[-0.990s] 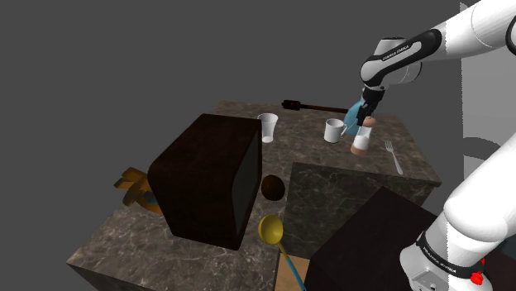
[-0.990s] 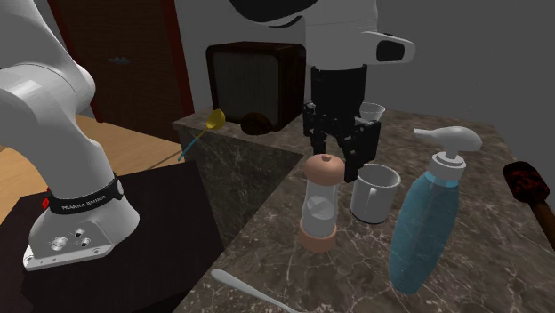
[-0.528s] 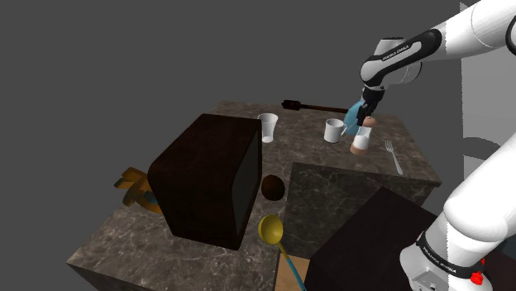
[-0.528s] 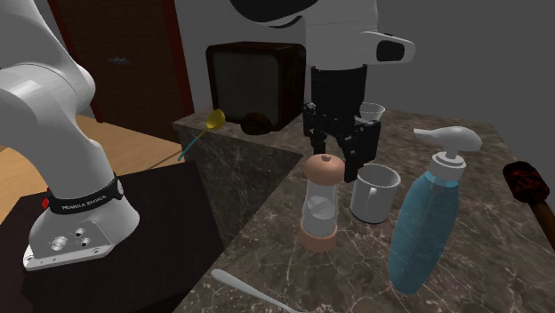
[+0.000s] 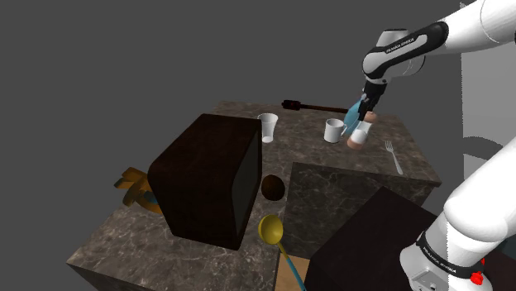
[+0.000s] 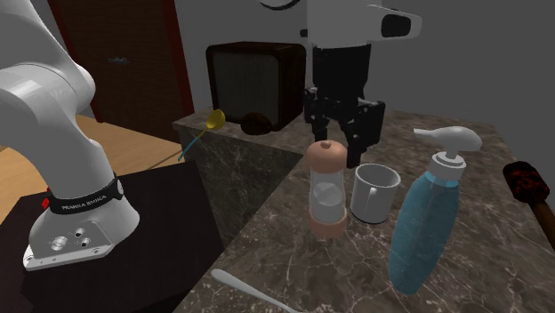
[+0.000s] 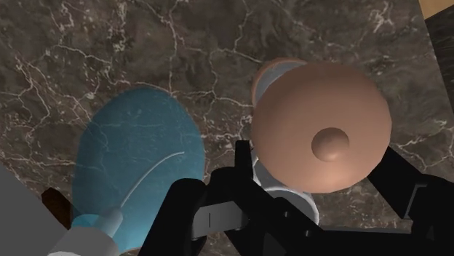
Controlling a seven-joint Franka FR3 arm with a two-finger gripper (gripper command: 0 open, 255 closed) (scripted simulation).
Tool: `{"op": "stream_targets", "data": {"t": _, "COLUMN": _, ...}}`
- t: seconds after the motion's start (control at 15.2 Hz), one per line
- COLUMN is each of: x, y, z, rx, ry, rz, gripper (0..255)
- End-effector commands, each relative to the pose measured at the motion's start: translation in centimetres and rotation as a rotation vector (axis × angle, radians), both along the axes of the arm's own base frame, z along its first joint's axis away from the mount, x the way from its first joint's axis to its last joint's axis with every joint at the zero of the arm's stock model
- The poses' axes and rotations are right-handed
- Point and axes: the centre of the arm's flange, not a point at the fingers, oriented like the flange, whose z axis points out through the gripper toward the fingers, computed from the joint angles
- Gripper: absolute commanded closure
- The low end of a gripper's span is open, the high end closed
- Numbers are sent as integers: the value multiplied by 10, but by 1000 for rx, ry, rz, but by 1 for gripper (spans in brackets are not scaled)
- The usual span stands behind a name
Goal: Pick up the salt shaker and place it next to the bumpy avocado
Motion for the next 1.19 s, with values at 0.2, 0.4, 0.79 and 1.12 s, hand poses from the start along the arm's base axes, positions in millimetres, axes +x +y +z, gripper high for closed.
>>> {"op": "stream_targets", "data": {"t": 0.2, "x": -1, "y": -1, "z": 26, "rx": 0, "ry": 0, "rz": 0, "gripper": 255}}
{"op": "stream_targets", "data": {"t": 0.4, "x": -1, "y": -1, "z": 42, "rx": 0, "ry": 0, "rz": 0, "gripper": 255}}
{"op": "stream_targets", "data": {"t": 0.79, "x": -1, "y": -1, "z": 74, "rx": 0, "ry": 0, "rz": 0, "gripper": 255}}
{"op": "stream_targets", "data": {"t": 1.12, "x": -1, "y": -1, "z": 100, "rx": 0, "ry": 0, "rz": 0, "gripper": 255}}
